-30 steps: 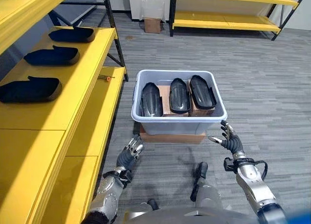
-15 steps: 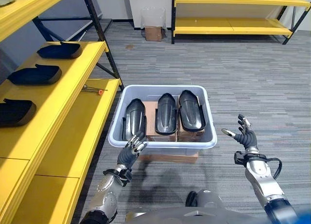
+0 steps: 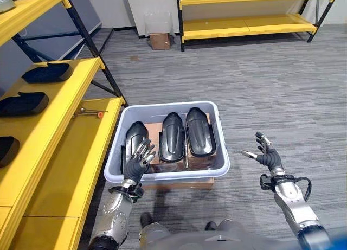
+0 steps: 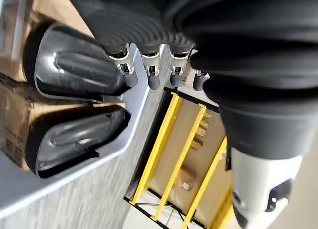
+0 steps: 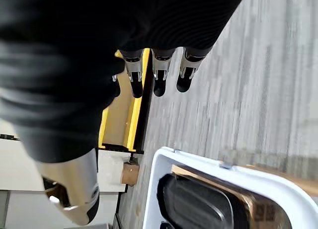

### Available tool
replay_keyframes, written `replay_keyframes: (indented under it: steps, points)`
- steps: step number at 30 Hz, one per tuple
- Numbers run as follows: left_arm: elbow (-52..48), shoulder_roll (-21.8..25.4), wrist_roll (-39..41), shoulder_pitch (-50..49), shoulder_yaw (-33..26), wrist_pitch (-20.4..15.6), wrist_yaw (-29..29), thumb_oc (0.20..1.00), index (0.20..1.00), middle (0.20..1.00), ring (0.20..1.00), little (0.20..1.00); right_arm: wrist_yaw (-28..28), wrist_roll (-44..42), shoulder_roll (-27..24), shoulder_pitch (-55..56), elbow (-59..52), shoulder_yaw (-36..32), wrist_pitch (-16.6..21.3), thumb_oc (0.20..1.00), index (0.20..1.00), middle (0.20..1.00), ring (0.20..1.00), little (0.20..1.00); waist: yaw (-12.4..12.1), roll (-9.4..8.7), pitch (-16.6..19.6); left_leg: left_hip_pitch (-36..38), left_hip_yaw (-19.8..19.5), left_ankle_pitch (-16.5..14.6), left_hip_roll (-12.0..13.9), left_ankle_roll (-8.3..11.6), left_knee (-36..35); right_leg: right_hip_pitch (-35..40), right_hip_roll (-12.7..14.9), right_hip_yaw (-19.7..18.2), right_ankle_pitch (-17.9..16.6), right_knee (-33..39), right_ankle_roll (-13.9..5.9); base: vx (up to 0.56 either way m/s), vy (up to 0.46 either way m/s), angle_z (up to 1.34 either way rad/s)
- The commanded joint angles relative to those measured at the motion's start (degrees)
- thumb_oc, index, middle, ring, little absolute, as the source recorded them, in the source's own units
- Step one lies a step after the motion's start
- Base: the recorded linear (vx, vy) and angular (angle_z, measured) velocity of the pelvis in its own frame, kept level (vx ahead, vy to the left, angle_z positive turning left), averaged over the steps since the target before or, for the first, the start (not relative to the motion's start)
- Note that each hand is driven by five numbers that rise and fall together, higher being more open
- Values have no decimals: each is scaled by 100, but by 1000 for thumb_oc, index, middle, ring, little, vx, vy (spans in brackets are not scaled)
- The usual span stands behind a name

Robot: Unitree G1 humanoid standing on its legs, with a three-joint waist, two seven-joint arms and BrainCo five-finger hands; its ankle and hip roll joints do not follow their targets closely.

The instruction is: Move parts from the plastic box to the shelf.

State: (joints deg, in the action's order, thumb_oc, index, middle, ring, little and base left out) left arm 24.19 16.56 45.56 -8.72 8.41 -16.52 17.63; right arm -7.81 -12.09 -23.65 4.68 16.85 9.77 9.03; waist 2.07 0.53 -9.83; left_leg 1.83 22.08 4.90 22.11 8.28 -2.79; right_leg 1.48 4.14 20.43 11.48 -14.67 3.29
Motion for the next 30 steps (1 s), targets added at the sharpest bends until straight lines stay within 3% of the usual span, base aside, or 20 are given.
replay_keyframes:
  steps: [1,4,7,12,14,16,17,18,19,21,22,28,30]
  points:
    - [-416,116,3,-118,-212,-243,262,1000,1000,1000,1000,1000,54,89,-135,51,-311,-6,223,1000,1000,1000,1000,1000,-214,-101,-101,345,215,238,-238,78,219,374,809,76,-322,172,-849,98,528,-36]
    - [-293,197,-264,-31,-22,-49,310,1000,1000,1000,1000,1000,-289,-283,-58,107,-120,-70,268,1000,1000,1000,1000,1000,-189,-135,-156,360,180,-23,-527,-73,449,275,907,96,-352,-75,-915,75,410,-3]
    - [-211,319,-305,23,42,-71,282,1000,1000,1000,1000,1000,-285,-223,57,179,-47,-173,404,1000,1000,1000,1000,1000,-131,-200,-239,378,121,-297,-908,-311,577,207,1000,-250,-572,44,-1105,71,408,21]
    - [-200,489,-171,-15,-57,-132,259,1000,1000,1000,1000,1000,-226,-5,58,94,-80,-141,515,1000,1000,1000,1000,1000,-268,-290,-301,350,51,-453,-1149,-545,575,202,1103,-352,-756,79,-1265,15,242,-6]
    - [-231,543,-105,72,-76,-138,382,1000,1000,1000,1000,1000,-300,71,30,-56,-100,-105,594,1000,1000,1000,1000,1000,-387,-361,-330,292,56,-564,-1257,-695,604,191,1123,-251,-807,-71,-1318,-33,189,-34]
    - [-255,541,-85,139,6,199,415,1000,1000,1000,1000,1000,-202,155,-1,-298,-83,-29,500,1000,1000,1000,1000,1000,-492,-427,-404,359,84,-752,-1416,-887,595,-232,1300,-149,-1190,-785,-1446,-2,99,-14]
    - [-254,542,-83,142,5,200,416,1000,1000,1000,1000,1000,-202,155,0,-302,-80,-28,502,1000,1000,1000,1000,1000,-492,-427,-406,357,84,-756,-1416,-889,599,-231,1299,-150,-1193,-782,-1448,46,-77,-9]
    - [-257,543,-57,148,30,177,412,1000,1000,1000,1000,1000,-192,159,-7,-381,-40,-27,507,1000,1000,1000,1000,1000,-503,-471,-433,398,92,-798,-1411,-848,622,-240,1351,-96,-1364,-345,-1457,78,-349,-7]
    - [-490,641,-52,214,50,99,230,1000,1000,1000,1000,1000,-65,50,-19,-561,-49,-12,454,1000,1000,1000,1000,1000,-542,-537,-548,357,125,-969,-1243,-735,882,-284,1585,15,-1746,236,-1572,111,-438,-1]
    - [-537,641,-37,213,19,29,15,1000,1000,1000,1000,1000,37,-71,-34,-551,-72,-19,388,1000,1000,1000,1000,1000,-559,-536,-587,298,114,-1001,-1144,-700,1056,-252,1576,76,-1691,282,-1580,55,-337,11]
    - [-535,591,350,227,-49,-81,63,1000,1000,1000,1000,1000,29,38,-99,-734,-90,87,369,1000,1000,1000,1000,1000,-671,-458,-627,132,235,-791,-946,-531,1077,-168,1437,324,-1417,406,-1503,-22,-212,19]
    - [-838,537,289,280,-120,-135,1,1000,1000,1000,1000,1000,80,408,-360,-1040,-217,64,381,1000,1000,1000,1000,1000,-801,-367,-668,-24,134,-522,-771,-355,1043,-84,1306,483,-1109,366,-1382,57,-107,-13]
    - [-1023,602,318,346,-92,8,123,1000,1000,1000,1000,1000,34,493,-538,-1235,-330,-5,365,1000,1000,1000,1000,1000,-832,-315,-748,-133,76,-501,-716,-309,1100,-210,1365,490,-1033,190,-1350,53,-14,-13]
